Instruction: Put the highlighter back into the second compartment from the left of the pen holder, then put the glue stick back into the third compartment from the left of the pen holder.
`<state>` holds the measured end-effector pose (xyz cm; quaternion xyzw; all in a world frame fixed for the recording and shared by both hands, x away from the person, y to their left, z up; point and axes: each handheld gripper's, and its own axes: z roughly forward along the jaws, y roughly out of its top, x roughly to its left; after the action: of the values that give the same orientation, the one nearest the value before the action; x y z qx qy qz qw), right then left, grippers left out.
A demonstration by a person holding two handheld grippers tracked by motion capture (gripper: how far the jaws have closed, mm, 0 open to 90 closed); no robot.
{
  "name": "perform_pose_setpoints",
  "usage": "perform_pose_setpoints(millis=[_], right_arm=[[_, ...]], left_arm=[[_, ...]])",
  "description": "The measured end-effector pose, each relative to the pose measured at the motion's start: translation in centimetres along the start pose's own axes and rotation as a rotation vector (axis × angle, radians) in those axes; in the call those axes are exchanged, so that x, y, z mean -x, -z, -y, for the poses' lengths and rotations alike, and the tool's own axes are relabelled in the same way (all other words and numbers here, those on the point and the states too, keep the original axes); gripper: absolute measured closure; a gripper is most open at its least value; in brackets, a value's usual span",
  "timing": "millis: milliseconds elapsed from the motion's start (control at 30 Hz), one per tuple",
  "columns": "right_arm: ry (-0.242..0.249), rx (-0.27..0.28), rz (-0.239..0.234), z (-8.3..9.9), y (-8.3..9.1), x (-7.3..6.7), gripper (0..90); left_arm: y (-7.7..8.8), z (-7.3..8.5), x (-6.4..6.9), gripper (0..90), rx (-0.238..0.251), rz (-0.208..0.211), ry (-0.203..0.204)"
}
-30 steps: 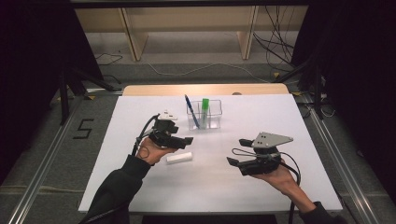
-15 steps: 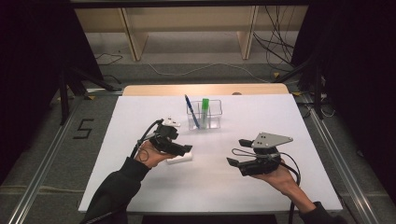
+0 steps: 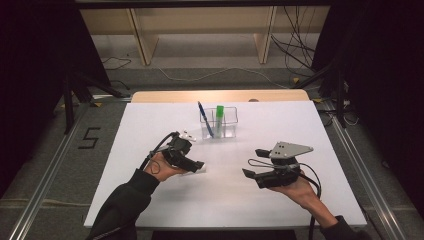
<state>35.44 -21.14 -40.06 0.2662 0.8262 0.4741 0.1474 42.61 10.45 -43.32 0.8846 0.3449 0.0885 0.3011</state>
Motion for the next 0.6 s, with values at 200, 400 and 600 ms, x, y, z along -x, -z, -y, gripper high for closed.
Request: perform_pose_setpoints(millis=[200,400,600], right_arm=[[-0.003,-0.001,0.002,0.0,0.0,0.1,22.6],[-0.004,-0.006,0.003,0.1,0.0,0.1,22.6],[0.000,-0.006,0.003,0.1,0.0,0.1,22.6]], left_arm=[[-0.8,0.2,-0.1,23.8,-0.050,-0.008,-0.010],[-1.0,0.2,-0.2,24.6,-0.065,-0.015,-0.013],[-1.2,0.1,-0.1,26.5,-0.088,-0.020,-0.036]])
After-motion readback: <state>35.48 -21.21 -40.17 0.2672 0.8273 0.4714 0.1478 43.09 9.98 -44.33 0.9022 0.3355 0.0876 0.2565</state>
